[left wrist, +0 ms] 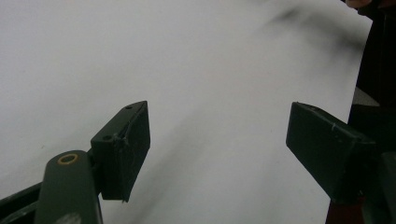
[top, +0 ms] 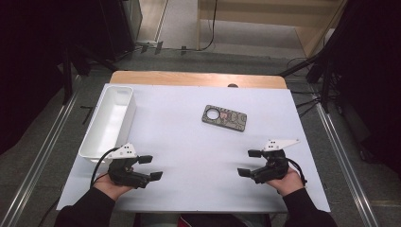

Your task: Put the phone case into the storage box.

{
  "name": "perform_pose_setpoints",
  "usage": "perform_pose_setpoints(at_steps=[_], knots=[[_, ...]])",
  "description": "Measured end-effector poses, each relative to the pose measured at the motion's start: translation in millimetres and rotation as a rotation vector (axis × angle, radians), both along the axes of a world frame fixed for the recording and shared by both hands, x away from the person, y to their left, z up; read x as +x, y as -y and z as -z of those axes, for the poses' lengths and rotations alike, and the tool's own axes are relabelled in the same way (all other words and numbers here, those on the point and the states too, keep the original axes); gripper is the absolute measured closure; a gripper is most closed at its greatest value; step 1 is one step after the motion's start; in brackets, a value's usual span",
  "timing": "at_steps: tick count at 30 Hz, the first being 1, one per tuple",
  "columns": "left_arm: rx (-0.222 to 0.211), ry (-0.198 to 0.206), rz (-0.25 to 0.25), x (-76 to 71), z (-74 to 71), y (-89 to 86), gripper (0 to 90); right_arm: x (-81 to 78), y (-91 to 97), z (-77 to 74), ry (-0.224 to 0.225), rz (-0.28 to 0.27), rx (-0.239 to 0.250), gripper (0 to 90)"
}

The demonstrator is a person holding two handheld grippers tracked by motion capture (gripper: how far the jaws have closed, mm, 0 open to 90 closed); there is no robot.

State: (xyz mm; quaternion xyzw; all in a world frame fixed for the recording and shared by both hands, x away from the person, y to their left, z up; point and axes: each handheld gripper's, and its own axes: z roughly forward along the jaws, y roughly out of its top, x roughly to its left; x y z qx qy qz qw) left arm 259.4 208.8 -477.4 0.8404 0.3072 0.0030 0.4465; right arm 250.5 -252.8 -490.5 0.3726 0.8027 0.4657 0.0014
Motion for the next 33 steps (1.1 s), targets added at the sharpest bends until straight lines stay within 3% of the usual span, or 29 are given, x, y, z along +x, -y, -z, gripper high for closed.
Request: perform_pose_setpoints(at_steps=[8, 33], knots=[[0.002, -0.001, 0.001, 0.2, 0.2, 0.3, 21.5, 15.3, 3.3, -1.0, 0.003, 0.039, 0.003, 3.8], [0.006, -0.003, 0.004, 0.7, 1.1, 0.1, 21.6, 56.1, 9.4, -6.4, 0.027, 0.070, -0.021, 3.8]])
